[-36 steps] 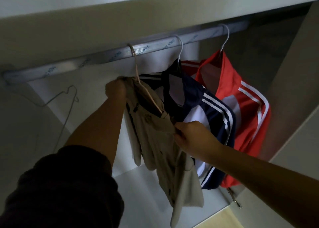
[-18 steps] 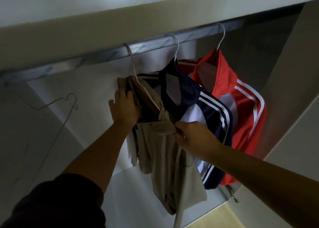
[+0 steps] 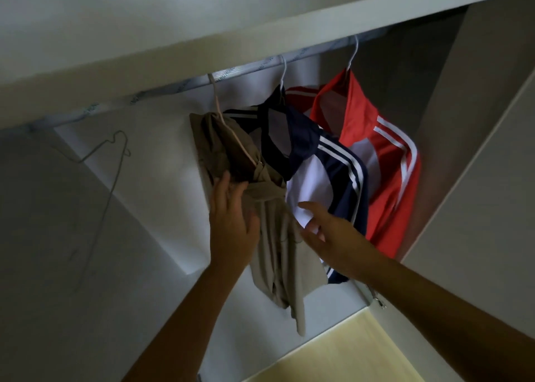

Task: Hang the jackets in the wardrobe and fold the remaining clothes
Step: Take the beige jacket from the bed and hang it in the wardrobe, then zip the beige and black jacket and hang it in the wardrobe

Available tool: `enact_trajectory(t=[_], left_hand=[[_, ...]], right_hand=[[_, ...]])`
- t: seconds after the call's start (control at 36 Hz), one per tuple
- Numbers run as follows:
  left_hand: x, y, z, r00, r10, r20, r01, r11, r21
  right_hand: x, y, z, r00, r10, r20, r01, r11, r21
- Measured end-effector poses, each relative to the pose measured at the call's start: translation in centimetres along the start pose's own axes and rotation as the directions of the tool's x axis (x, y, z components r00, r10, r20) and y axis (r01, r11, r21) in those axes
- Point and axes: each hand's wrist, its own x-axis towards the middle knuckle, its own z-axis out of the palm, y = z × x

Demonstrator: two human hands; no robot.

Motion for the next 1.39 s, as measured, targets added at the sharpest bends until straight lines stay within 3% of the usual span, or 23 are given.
enact_trajectory(t=[0.17,0.36,0.53,0.58,0.67,0.81,0.97,1.19,1.39], left_hand=[[-6.7,6.4,-2.5,1.0,-0.012,0.025,0.015,0.993,-0.114],[-14.4,15.6,-3.1,0.979,-0.052,0.195,0.106,0.956,-0.275],[-23.0,25.3,-1.1,0.933,0.097,0.346,0.072,0.892,-0.445],[-25.7,29.3,0.0,0.884,0.156,0.441,0.085,0.873,-0.48],[-29.3,35.5,1.6,0.788,0.298,0.538,0.035,0.852,-0.523],[-35.8,46.7,3.4,0.656,0.515,0.553,-0.051,0.76,-0.647],[-45.0,57.0,3.9,0.434,0.709,0.556,-0.059,0.638,-0.768],[-54.5,68.0,5.3,0.17,0.863,0.476,-0.026,0.487,-0.873],[-63.3,77.2,8.2,-0.035,0.907,0.419,0.161,0.419,-0.893]], right_hand=[[-6.4,-0.9,0.0,0.97,0.189,-0.151,-0.161,0.971,0.179],[-18.2,-1.1,-2.4,0.871,0.423,-0.251,-0.287,0.852,0.437],[-31.3,-0.2,-6.7,0.796,0.52,-0.308,-0.348,0.811,0.47],[-36.3,0.5,-8.7,0.743,0.558,-0.37,-0.369,0.802,0.47],[-44.5,1.5,-11.6,0.612,0.638,-0.467,-0.398,0.759,0.515],[-58.2,2.0,-15.2,0.339,0.727,-0.596,-0.334,0.686,0.646],[-71.6,1.0,-17.5,0.046,0.735,-0.677,-0.256,0.664,0.703],[-85.3,0.9,-18.1,-0.342,0.679,-0.65,-0.167,0.636,0.753],[-96.1,2.7,-19.7,-0.571,0.599,-0.562,-0.115,0.62,0.776]])
